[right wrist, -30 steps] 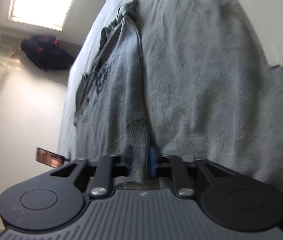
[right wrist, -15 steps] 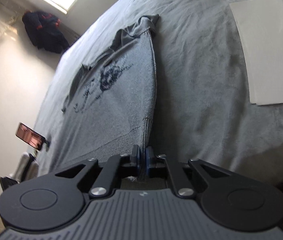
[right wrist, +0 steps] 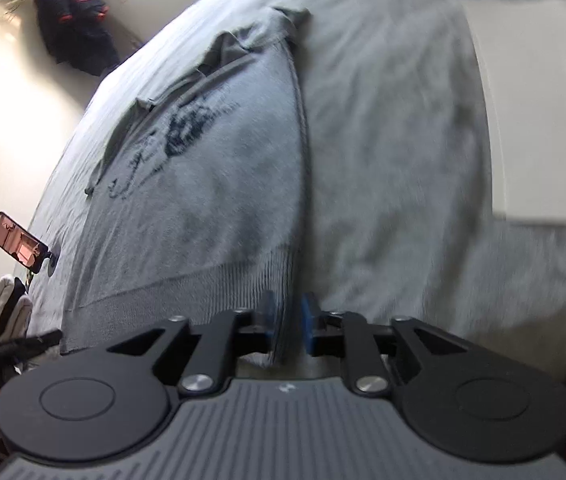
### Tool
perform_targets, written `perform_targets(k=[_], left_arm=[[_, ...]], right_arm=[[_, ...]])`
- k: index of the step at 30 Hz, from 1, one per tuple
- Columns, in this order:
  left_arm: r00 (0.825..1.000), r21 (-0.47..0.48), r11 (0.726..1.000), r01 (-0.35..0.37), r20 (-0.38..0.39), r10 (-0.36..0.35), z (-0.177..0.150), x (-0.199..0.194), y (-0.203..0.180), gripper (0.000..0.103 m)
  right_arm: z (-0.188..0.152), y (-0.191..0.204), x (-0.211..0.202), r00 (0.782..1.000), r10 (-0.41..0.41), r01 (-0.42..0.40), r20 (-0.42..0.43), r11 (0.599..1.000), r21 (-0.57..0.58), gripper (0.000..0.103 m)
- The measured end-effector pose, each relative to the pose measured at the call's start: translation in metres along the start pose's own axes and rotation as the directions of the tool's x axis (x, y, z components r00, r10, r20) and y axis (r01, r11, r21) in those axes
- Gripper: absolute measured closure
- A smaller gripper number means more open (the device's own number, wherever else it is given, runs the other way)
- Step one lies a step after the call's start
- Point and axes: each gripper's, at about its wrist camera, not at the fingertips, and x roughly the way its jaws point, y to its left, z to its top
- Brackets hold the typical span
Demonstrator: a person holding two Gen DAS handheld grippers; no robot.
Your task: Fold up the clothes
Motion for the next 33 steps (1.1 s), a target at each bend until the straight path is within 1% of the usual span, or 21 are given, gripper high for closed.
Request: perform_targets(k=[1, 3, 6, 7, 10, 12, 18, 21, 24, 27, 30, 33], left_arm=[[1.0, 0.018, 1.0, -0.003, 0.016, 0.003, 0.007, 0.001, -0.004, 0.056], [0.999, 0.054, 0.998, -0.011, 0.048, 0.009, 0.02, 0.002, -0.012, 0.05], [0.995, 0.107, 0.994, -0.025, 0.096, 0.014, 0.039, 0.004, -0.024, 0.05], [0.995, 0.122, 0.992, -0.03, 0.102, 0.018, 0.046, 0.01, -0.028, 0.05], [0.994, 0.161, 0.986, -0.046, 0.102, 0.03, 0.068, 0.036, -0.041, 0.05], [0.994, 0.179, 0.982, -0.054, 0.1, 0.036, 0.083, 0.055, -0.049, 0.05], [0.997, 0.172, 0.984, -0.046, 0.066, 0.035, 0.132, 0.115, -0.07, 0.052], [0.999, 0.169, 0.985, -0.028, 0.037, 0.022, 0.154, 0.143, -0.082, 0.051], [1.0, 0.194, 0.981, -0.014, 0.029, 0.009, 0.174, 0.171, -0.1, 0.05], [1.0, 0.213, 0.977, -0.015, 0.027, 0.009, 0.194, 0.203, -0.121, 0.048], [1.0, 0.214, 0.977, -0.002, 0.023, -0.003, 0.213, 0.237, -0.146, 0.044], [1.0, 0.235, 0.972, 0.001, 0.016, -0.005, 0.229, 0.272, -0.174, 0.044]], right_arm=[[0.004, 0.004, -0.003, 1.0, -0.008, 0.008, 0.024, 1.0, -0.018, 0.058], [0.014, 0.012, -0.006, 0.997, -0.018, 0.022, 0.07, 0.998, -0.057, 0.058], [0.029, 0.024, -0.001, 0.992, -0.018, 0.031, 0.127, 0.995, -0.097, 0.058], [0.033, 0.029, 0.003, 0.99, -0.016, 0.032, 0.141, 0.993, -0.11, 0.058], [0.047, 0.045, 0.022, 0.985, -0.018, 0.046, 0.172, 0.986, -0.159, 0.058], [0.058, 0.057, 0.038, 0.984, -0.013, 0.048, 0.178, 0.98, -0.194, 0.058], [0.105, 0.089, 0.088, 0.987, 0.027, 0.016, 0.156, 0.963, -0.268, 0.058], [0.134, 0.098, 0.107, 0.984, 0.033, 0.018, 0.175, 0.959, -0.284, 0.058], [0.163, 0.094, 0.119, 0.977, 0.035, 0.023, 0.209, 0.964, -0.267, 0.058], [0.192, 0.078, 0.127, 0.966, 0.018, 0.043, 0.257, 0.972, -0.23, 0.058], [0.222, 0.051, 0.133, 0.954, -0.013, 0.061, 0.3, 0.987, -0.148, 0.058], [0.249, 0.018, 0.142, 0.942, -0.043, 0.06, 0.334, 0.997, -0.04, 0.058]])
